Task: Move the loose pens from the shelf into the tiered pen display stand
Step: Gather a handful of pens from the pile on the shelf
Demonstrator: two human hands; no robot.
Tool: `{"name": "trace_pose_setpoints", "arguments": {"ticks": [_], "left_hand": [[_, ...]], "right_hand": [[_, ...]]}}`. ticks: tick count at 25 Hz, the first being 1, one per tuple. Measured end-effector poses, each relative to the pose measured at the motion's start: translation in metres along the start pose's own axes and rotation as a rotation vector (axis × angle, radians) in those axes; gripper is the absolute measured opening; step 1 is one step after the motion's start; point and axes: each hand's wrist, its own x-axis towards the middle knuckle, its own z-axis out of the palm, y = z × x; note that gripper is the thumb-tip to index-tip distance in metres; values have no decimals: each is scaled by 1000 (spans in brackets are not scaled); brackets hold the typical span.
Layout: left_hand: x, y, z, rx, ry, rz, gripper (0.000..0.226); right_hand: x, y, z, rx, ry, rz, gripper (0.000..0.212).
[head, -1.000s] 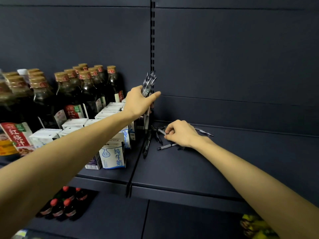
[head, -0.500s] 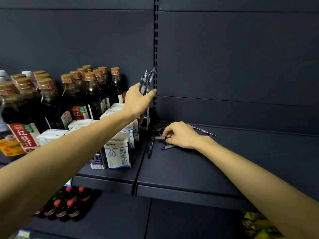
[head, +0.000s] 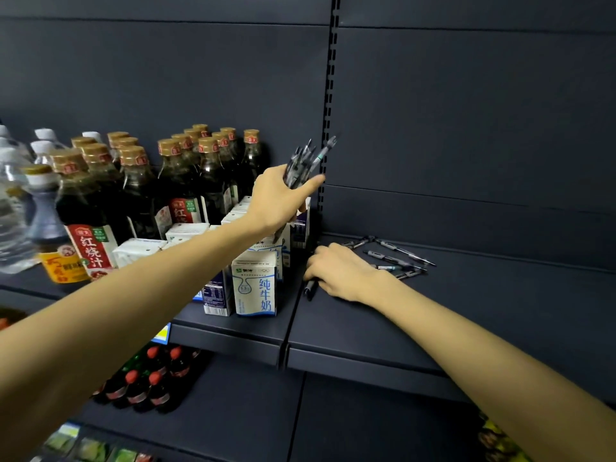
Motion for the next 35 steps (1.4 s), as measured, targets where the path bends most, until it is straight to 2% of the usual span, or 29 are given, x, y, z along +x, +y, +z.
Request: {"name": "trace_pose_setpoints", "arguments": {"ticks": [5,10,16,19,22,25,27,31,33,35], "left_hand": [[-6,-2,-3,-15,31,-39,52],[-13,0,-1,-59,54,-99,58],[-17,-3,-3,-125,53,-141,41],[-21,-8,-6,-151,35,-152,41],[-25,-14,-7,-161,43,-169,41],[-25,-10,-12,-156,60,-168,31],[-24,-5,-14,-154,78,-165,28],[-20,-4,-14,-206,70,-187,23],[-18,-4,-11,-227,55,-199,23],[-18,1,-5,-241,41,-197,27]], "right_hand": [[-17,5,2,-25,90,-5,20],[-18,-11,2,-39,42,40,38],[-7,-19,-1,-117,19,40,31],[-8,-20,5,-164,18,26,35],[-11,-18,11,-214,96,-31,29],[-17,-14,15,-201,271,-101,20],[-26,-16,9,-50,414,6,19],[-51,-14,-4,327,623,375,21],[-58,-4,-7,472,598,551,20],[-60,11,-7,545,492,680,19]]}}
